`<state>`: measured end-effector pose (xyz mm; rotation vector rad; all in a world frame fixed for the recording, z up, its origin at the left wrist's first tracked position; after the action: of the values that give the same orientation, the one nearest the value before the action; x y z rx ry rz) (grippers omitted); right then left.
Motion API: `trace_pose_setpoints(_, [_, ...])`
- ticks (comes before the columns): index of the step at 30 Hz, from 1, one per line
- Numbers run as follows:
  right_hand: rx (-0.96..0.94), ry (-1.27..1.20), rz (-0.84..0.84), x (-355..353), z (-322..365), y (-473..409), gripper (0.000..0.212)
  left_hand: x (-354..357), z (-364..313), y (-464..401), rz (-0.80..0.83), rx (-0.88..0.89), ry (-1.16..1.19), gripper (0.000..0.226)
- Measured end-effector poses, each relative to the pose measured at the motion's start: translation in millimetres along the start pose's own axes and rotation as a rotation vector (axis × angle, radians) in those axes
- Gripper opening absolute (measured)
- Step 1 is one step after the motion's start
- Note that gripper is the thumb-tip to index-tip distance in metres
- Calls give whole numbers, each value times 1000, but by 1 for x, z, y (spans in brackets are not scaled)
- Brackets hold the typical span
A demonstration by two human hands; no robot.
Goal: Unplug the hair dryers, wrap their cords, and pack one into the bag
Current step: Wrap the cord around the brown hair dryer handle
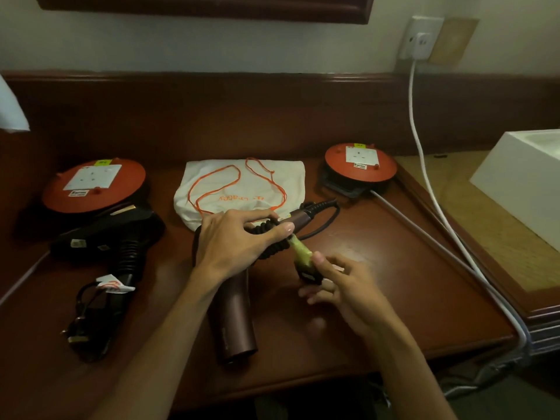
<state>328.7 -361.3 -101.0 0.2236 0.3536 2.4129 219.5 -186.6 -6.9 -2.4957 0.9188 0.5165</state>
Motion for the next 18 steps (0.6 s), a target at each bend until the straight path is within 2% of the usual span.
trace_pose_setpoints(2, [49,-213,7,3,-5,1,39,-1,2,1,6,2,15,42])
trace_pose_setpoints(4, [85,-412,-37,3,-11,1,32,0,4,3,22,1,10,52])
trace_pose_setpoints(7, [81,-535,-111,3,-18,-1,34,3,8,3,45,0,-6,61])
trace_pose_setpoints(10, [35,-519,-115,8,-20,-5,33,5,12,2,75,10,-36,64])
trace_pose_setpoints(14, [-12,-391,-106,1,-10,-11,31,8,0,4,85,34,-114,52])
trace_pose_setpoints(18, [-104,-290,-79,-15,10,-21,32,16,0,2,142,25,-187,54])
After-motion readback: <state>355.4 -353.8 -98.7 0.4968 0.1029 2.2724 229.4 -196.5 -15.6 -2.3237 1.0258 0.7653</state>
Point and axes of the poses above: each hand's wrist, its own y-axis away from the middle knuckle, its own x-axis out of the palm, z = x × y, the point moved 8 cm from there along -y, towards the middle knuckle, and after that the axes turned 14 degrees about y, right-handed, at the moved point
